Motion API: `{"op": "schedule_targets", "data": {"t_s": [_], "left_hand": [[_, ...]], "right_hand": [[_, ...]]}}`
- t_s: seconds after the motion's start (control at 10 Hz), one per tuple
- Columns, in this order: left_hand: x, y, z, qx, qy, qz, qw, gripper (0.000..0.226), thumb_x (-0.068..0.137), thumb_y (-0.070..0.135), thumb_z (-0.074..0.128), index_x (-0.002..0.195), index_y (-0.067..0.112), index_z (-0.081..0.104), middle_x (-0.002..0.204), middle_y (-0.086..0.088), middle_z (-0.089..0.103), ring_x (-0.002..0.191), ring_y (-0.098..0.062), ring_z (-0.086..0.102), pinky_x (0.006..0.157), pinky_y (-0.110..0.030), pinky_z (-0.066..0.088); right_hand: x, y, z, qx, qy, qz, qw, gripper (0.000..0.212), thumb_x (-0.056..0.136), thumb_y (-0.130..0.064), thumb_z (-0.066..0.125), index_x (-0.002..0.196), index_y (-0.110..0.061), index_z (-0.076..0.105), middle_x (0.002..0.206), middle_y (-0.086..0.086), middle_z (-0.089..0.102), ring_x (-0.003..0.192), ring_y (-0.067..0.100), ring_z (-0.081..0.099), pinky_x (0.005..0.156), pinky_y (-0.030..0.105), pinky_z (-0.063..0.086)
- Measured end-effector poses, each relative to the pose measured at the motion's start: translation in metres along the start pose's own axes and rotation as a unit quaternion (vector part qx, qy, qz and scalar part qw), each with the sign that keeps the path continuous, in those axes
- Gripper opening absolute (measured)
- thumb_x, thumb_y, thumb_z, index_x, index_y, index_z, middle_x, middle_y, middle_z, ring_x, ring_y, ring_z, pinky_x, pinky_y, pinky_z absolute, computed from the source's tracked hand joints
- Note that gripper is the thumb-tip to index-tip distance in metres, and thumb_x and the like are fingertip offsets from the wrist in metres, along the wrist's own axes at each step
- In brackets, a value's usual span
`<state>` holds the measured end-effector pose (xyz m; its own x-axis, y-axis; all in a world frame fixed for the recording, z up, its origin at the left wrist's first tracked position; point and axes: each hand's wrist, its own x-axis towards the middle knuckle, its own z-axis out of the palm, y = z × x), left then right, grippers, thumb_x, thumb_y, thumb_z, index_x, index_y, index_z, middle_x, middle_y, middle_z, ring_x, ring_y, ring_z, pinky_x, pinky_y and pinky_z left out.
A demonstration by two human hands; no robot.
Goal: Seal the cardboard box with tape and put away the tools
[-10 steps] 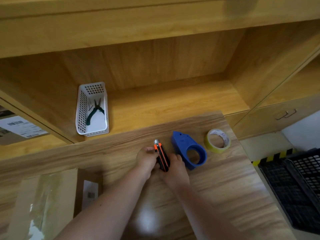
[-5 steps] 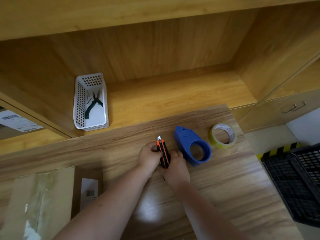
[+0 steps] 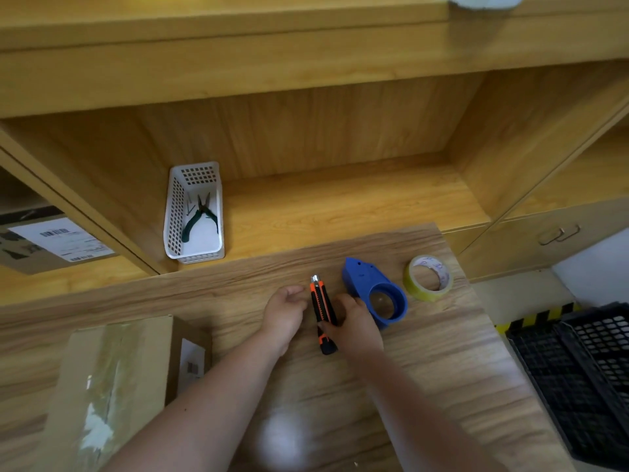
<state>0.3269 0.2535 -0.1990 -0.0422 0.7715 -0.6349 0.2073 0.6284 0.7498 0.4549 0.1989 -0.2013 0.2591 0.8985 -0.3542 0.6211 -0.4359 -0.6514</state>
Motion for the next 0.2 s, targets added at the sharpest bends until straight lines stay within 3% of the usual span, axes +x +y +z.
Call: {"op": "schedule_targets", "data": {"t_s": [0.2], "left_hand": [[-0.031,0.023,-0.035,-0.002,0.024,0.034,0.999,0.031,0.089,0.008,0.048,0.113,0.021,0.061,0.099,-0.006,0.067,0.084,-0.022,0.064,0.082,-0.04,0.054]], "right_hand": [[-0.019,-0.033,-0.026,0.02,-0.001,-0.028,0.999,0.039,0.082,-0.024,0.069,0.118,-0.023,0.055,0.113,0.0,0.058,0.083,0.008,0.054,0.07,0.021,0.045]]}}
